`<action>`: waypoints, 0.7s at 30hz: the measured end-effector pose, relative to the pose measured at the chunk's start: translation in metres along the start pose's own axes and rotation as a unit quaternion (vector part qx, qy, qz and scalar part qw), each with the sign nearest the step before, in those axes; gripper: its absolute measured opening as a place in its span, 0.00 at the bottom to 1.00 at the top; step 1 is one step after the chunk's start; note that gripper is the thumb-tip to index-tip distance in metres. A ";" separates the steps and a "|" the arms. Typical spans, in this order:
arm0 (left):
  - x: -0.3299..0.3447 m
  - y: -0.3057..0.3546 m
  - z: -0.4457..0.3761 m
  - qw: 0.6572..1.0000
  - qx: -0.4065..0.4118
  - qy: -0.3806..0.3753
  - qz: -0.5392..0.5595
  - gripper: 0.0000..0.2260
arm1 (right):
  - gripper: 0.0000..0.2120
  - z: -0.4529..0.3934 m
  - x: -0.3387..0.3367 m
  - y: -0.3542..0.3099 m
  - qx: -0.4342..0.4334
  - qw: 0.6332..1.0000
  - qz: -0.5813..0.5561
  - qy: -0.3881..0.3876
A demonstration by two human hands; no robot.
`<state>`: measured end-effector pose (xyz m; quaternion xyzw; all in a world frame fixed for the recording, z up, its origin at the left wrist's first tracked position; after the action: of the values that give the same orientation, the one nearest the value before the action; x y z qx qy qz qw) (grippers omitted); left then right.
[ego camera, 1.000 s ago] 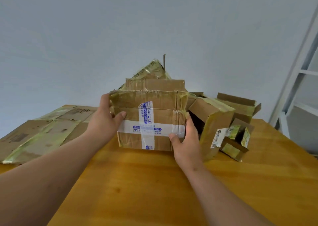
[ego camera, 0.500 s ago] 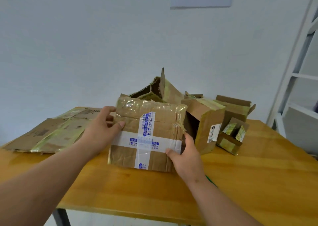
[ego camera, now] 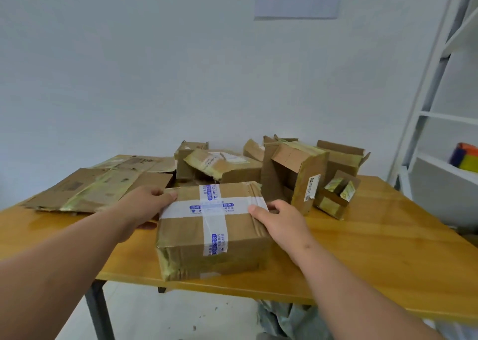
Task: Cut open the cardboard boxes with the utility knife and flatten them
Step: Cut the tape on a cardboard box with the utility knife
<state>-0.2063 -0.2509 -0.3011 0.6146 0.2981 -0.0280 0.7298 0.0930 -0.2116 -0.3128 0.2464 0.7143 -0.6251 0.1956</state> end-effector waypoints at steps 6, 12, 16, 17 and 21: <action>0.003 -0.015 -0.002 0.997 -0.044 0.004 0.062 0.18 | 0.23 -0.002 0.002 0.003 0.005 1.000 -0.012 0.004; 0.014 -0.005 -0.011 0.985 -0.017 -0.050 0.165 0.26 | 0.22 0.006 0.007 0.004 -0.026 0.988 -0.149 -0.025; 0.026 -0.005 -0.010 0.989 -0.019 -0.115 0.091 0.35 | 0.19 0.010 0.015 0.006 -0.028 0.982 -0.171 -0.069; 0.025 -0.006 -0.009 0.990 -0.016 -0.116 0.073 0.34 | 0.17 0.010 0.016 0.007 -0.029 0.982 -0.171 -0.073; 0.020 0.008 -0.010 0.994 0.054 -0.072 -0.058 0.29 | 0.14 0.005 0.007 0.016 -0.015 0.990 -0.143 -0.005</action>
<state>-0.1901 -0.2331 -0.3039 0.6311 0.2780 -0.1299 0.7124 0.0974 -0.2146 -0.3305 0.1355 0.7508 -0.6368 0.1116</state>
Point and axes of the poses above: each hand's wrist, its own z-axis away from the middle knuckle, its own x-axis out of the palm, y = z × x, the point moved 9 cm from there along -z, towards the middle knuckle, and after that the axes turned 4 degrees about y, right-handed, at the moved point
